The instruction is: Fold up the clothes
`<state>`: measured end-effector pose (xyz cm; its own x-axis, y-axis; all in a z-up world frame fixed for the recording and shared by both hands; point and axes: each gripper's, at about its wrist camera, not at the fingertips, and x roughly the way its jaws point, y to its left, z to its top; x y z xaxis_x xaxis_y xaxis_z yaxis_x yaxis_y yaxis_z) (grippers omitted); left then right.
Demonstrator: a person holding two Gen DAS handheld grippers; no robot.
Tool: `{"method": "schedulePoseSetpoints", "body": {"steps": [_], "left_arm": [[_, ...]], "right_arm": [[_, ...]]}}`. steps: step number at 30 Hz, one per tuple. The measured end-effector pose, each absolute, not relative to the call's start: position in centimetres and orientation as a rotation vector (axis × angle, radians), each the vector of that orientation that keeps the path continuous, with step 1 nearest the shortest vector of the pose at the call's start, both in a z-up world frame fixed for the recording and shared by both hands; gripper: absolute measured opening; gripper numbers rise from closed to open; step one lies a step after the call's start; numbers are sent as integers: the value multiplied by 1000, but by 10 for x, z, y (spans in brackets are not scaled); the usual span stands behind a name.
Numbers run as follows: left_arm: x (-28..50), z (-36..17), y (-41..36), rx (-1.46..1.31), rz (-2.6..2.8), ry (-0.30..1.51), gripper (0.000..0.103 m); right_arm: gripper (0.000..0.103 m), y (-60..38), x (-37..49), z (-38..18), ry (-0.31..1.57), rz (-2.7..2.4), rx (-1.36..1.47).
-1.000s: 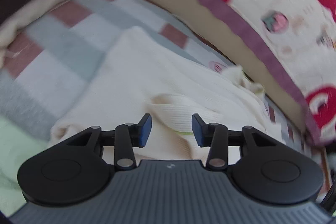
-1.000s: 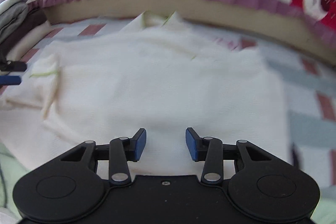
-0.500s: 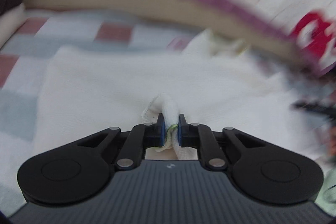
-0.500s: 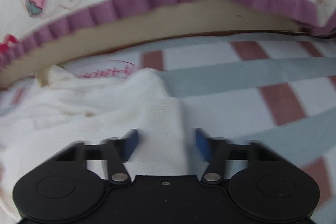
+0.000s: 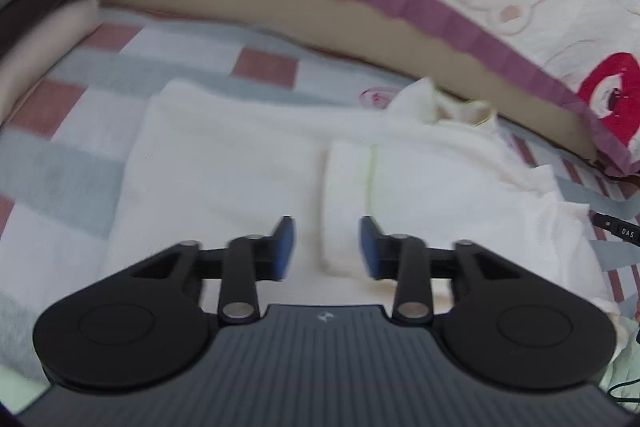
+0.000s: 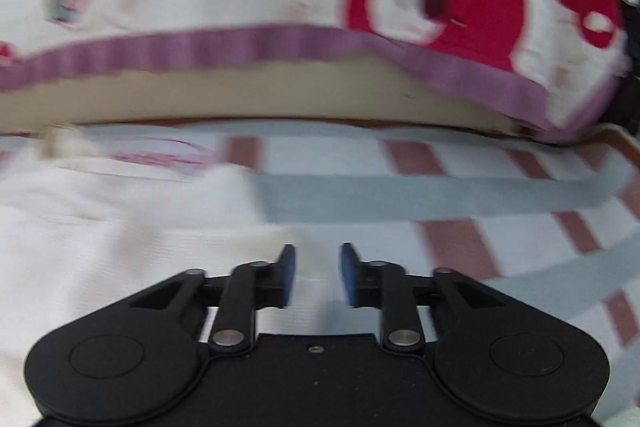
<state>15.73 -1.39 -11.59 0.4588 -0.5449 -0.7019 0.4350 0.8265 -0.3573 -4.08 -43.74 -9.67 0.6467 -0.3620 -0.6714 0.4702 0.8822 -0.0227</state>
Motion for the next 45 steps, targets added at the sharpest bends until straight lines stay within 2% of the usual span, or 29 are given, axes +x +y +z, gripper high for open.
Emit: {"method": "schedulePoseSetpoints", "body": {"steps": [1,3,6,8,9,10,11,12,13,17,19,21,25,26,28,30,32,34,36,38,39,40,42,45], "left_arm": [[158,-118,-14,-159,-617,931,54],[166,-129,-18,-227,-621,1007,60],[179,-145,-29,-233,-592,1028,65],[185,-149,-47,-166,-599,993,77],[188,-150,-59,-119,-616,979,87],[188,-152,-69,-71,-635,963,87],[187,-153,-75,-35,-635,937,77],[184,-153,-79,-5,-624,909,32],[181,-152,-81,21,-627,895,6],[156,-117,-58,49,-626,785,6],[151,-112,-49,48,-611,816,6],[145,-107,-41,46,-595,846,8],[156,-132,-38,107,-519,921,22],[160,-132,-35,104,-511,912,23],[169,-128,-25,47,-516,891,34],[176,-126,-15,-30,-529,882,39],[181,-124,-8,-92,-544,869,40],[183,-125,-6,-113,-568,851,40],[183,-124,-9,-103,-598,829,39],[181,-123,-13,-82,-621,819,39],[181,-122,-14,-71,-628,818,40],[181,-121,-16,-60,-634,816,40],[184,-120,-19,-51,-623,803,40],[192,-124,-23,-76,-620,836,40]], "right_arm": [[43,-428,-38,-94,726,-403,163],[48,-409,-31,-91,738,-270,159],[50,-384,-16,-97,782,-177,137],[51,-373,-10,-105,804,-154,142],[50,-371,-9,-109,813,-154,150],[51,-369,-9,-113,820,-155,164],[51,-367,-9,-116,823,-158,185],[51,-367,-11,-118,824,-159,206],[51,-367,-13,-119,824,-158,227],[52,-374,-17,-120,862,-157,252],[61,-379,-18,-120,890,-160,249],[65,-384,-18,-119,919,-163,247],[64,-391,-17,-114,952,-194,227],[64,-393,-16,-109,941,-207,219],[64,-403,-12,-96,879,-215,250],[63,-417,0,-82,825,-189,301],[51,-426,30,-67,814,-129,290],[25,-424,68,-53,848,-38,244],[15,-422,106,-44,881,53,288],[17,-420,137,-44,923,88,382],[22,-416,151,-48,960,79,386],[37,-412,165,-53,998,70,389],[51,-406,186,-65,1066,30,364],[55,-406,201,-87,1135,-44,357]]}}
